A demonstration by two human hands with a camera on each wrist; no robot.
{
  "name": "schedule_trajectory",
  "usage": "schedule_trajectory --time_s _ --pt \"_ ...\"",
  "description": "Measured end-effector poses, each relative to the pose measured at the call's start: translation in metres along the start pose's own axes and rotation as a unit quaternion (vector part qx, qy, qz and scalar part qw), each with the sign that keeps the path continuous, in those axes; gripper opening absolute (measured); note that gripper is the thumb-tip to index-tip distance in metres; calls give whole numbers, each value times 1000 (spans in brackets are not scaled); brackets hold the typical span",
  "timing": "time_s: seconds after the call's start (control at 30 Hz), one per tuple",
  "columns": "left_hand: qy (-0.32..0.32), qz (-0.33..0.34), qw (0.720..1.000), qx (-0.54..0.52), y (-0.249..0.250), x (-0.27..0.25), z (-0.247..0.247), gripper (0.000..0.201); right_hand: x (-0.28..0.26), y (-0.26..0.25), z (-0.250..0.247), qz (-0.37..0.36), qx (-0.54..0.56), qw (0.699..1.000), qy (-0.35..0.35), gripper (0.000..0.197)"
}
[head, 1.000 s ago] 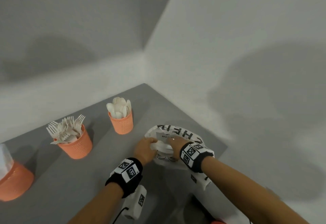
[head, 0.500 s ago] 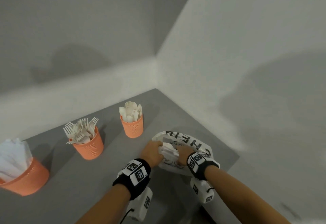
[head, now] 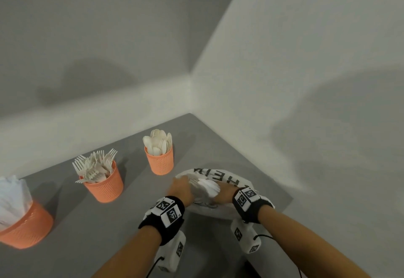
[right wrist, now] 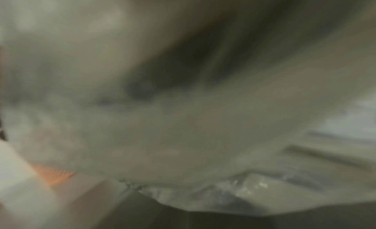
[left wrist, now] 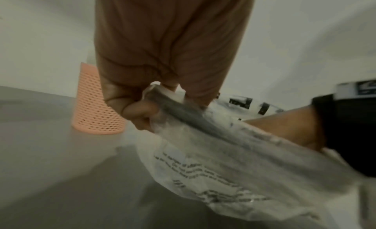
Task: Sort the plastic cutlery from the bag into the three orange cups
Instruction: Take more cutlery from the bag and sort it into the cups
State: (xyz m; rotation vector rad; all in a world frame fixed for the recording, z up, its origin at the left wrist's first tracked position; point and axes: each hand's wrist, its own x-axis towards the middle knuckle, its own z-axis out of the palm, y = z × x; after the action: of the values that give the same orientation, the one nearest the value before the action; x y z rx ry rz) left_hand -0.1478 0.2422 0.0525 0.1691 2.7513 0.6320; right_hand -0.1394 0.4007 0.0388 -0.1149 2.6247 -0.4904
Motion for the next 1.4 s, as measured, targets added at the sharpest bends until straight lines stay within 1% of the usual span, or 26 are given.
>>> schedule_trajectory --time_s 0.07,0.13,0.17,0.2,0.27,0.33,0.4,0.43,0.5,0.6,0.67,0.8,0.83,0.9,0.93,0.97,1.0,1.03,1.07,1.1,1.17,1.2,1.27,1.33,1.37,1.4 --pt "-11 -11 1000 -4 -4 4 -5 45 -9 -2 -6 -39 -63 996 43 66" --pt "-27 -16 999 6 -5 5 -17 43 -16 -7 -6 -55 -64 996 27 60" --pt "-38 -13 999 -5 -6 6 -22 43 -17 -10 -7 -53 -31 998 5 58" --pt "-51 -1 998 -36 -8 7 -28 43 -16 -10 -6 -54 13 998 -14 57" --pt "-87 22 985 -149 -12 5 -37 39 -16 -8 -10 -58 76 995 -16 55" --pt "-125 22 954 -271 -15 1 -44 33 -19 -5 -18 -43 110 993 -1 56" --pt "-132 24 940 -315 -15 0 -46 35 -21 -4 -28 -36 153 988 5 55" --pt "-126 29 944 -302 -14 1 -44 40 -24 -5 -34 -41 178 983 9 55" --pt "-81 36 963 -256 -10 6 -35 48 -28 -11 -47 -62 223 973 25 50" --pt "-11 27 964 -265 5 12 -26 50 -32 -19 -68 -68 289 952 74 41" --pt "22 33 967 -250 15 16 -24 52 -33 -20 -83 -69 351 925 127 33" --pt "80 76 969 -220 27 24 -26 52 -35 -19 -103 -85 450 865 206 3" --pt "98 83 965 -228 28 26 -28 50 -35 -19 -106 -88 467 852 219 9" --pt "140 71 950 -270 25 25 -33 41 -34 -23 -108 -87 505 827 233 15" --pt "153 54 935 -314 22 22 -36 35 -33 -26 -108 -85 523 814 237 15" --pt "148 33 912 -381 19 18 -37 30 -32 -31 -108 -83 538 804 240 15" --pt "124 5 876 -466 16 12 -39 26 -31 -38 -106 -84 548 796 241 15" --pt "84 -28 827 -555 11 5 -41 26 -30 -48 -104 -87 557 791 238 16" --pt "37 -62 774 -629 7 -1 -41 28 -28 -57 -100 -91 565 786 235 16" --pt "-4 -93 730 -677 1 -8 -41 32 -27 -69 -95 -94 575 780 231 17" --pt "-67 -140 675 -721 -13 -22 -40 49 -23 -93 -83 -105 593 768 219 17" --pt "-83 -152 650 -740 -20 -28 -40 58 -21 -106 -76 -113 593 768 214 14" --pt "-82 -162 590 -786 -35 -38 -44 68 -19 -130 -64 -124 596 768 200 11" --pt "-59 -162 516 -839 -49 -46 -54 70 -16 -152 -48 -126 611 760 184 13" --pt "-46 -161 494 -853 -54 -50 -61 69 -16 -163 -40 -130 620 754 175 16" --pt "-38 -155 487 -859 -59 -54 -68 66 -12 -172 -32 -133 618 756 170 27"
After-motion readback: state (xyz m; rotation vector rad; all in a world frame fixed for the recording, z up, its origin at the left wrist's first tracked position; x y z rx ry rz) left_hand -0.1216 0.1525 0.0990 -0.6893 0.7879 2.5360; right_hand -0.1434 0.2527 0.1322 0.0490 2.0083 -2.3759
